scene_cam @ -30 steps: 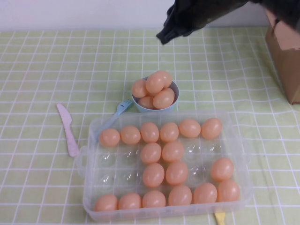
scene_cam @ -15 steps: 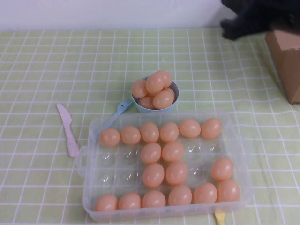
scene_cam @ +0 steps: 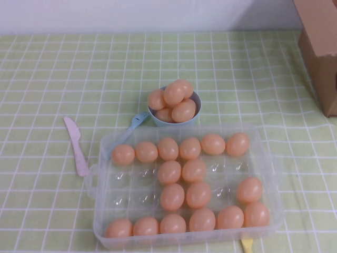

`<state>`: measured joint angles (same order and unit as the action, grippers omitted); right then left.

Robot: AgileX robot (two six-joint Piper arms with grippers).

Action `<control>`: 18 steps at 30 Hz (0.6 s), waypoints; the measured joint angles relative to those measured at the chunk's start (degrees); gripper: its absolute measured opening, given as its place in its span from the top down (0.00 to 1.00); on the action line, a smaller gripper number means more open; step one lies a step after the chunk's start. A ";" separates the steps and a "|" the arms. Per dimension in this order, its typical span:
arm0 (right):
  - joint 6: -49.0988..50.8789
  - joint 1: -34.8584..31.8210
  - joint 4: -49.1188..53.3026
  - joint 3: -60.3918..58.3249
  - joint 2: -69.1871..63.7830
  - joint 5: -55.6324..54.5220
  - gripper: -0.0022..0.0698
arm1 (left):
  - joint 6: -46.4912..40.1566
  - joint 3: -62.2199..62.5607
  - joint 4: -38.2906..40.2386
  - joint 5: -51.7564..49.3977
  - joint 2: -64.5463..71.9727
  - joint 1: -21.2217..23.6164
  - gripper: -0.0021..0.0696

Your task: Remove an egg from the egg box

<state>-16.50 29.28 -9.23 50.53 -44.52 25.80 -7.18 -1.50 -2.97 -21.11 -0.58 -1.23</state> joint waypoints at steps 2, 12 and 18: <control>0.00 -0.11 2.00 -0.06 2.19 5.49 0.99 | 0.00 0.00 0.00 0.00 0.00 0.00 0.98; 1.49 -0.32 8.61 -6.13 13.42 13.76 0.99 | 0.00 0.00 0.00 0.00 0.00 0.00 0.98; 9.52 -0.43 14.38 -13.92 20.53 12.06 0.99 | 0.00 0.00 0.00 0.00 0.00 0.00 0.98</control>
<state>-6.98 28.85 5.16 36.60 -23.98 37.86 -7.18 -1.50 -2.97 -21.11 -0.58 -1.23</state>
